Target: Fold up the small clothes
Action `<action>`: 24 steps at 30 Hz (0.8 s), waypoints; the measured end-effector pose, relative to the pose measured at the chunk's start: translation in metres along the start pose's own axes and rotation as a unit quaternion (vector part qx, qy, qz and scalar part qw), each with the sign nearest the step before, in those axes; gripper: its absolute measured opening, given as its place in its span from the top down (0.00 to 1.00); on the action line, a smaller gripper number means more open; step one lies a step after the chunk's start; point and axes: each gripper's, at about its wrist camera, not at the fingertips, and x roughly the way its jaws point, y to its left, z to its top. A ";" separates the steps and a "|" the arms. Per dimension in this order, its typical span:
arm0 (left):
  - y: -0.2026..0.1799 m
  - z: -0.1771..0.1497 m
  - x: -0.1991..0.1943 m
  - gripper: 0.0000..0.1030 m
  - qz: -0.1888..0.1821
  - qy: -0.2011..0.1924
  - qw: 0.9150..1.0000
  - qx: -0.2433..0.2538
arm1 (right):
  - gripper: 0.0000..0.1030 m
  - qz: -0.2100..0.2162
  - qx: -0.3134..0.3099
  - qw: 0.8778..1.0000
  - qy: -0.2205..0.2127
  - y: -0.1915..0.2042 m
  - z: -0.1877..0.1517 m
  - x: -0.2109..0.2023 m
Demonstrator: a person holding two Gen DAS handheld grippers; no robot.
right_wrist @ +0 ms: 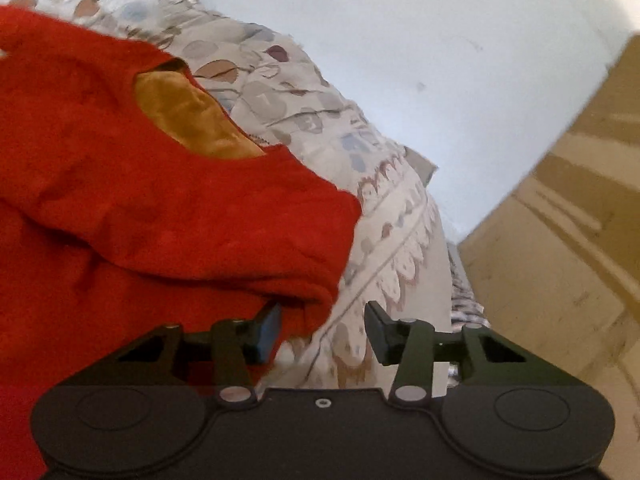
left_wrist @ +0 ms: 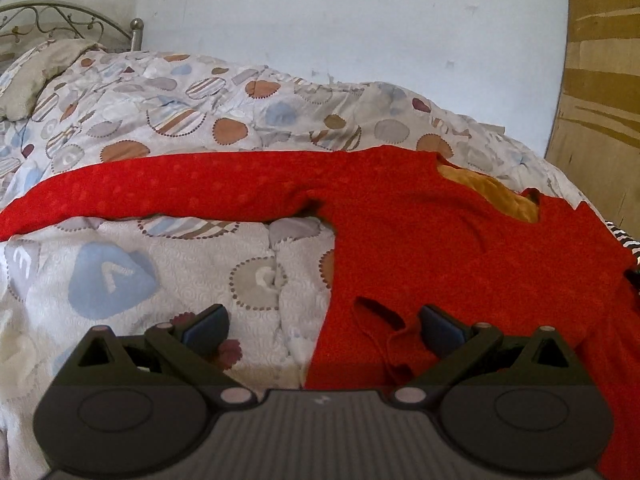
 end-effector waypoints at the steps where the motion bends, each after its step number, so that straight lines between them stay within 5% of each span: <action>1: 0.001 0.000 0.001 0.00 -0.001 0.000 1.000 -0.001 | 0.54 0.000 -0.008 1.000 -0.003 0.002 0.001 0.001; 2: 0.000 0.001 0.002 0.00 -0.001 0.001 1.000 -0.002 | 0.56 -0.003 -0.018 1.000 -0.007 0.004 0.003 0.004; 4: 0.001 0.001 0.002 0.00 -0.002 0.001 1.000 -0.004 | 0.93 -0.002 -0.033 0.999 -0.009 0.006 0.005 0.005; 12: 0.004 0.000 0.001 0.00 -0.011 0.000 1.000 -0.013 | 0.96 -0.007 0.075 0.997 0.021 -0.010 -0.017 -0.005; 17: 0.005 0.000 0.001 0.00 -0.012 0.000 1.000 -0.015 | 0.96 -0.009 0.081 0.996 0.028 -0.003 -0.019 0.002; 21: 0.006 0.000 0.000 0.01 -0.017 -0.001 1.000 -0.019 | 0.92 0.002 0.097 0.995 0.027 -0.010 -0.020 -0.005; 24: 0.019 0.010 -0.011 0.00 -0.033 -0.004 0.998 -0.049 | 0.78 0.006 0.123 0.992 0.023 -0.018 -0.020 -0.019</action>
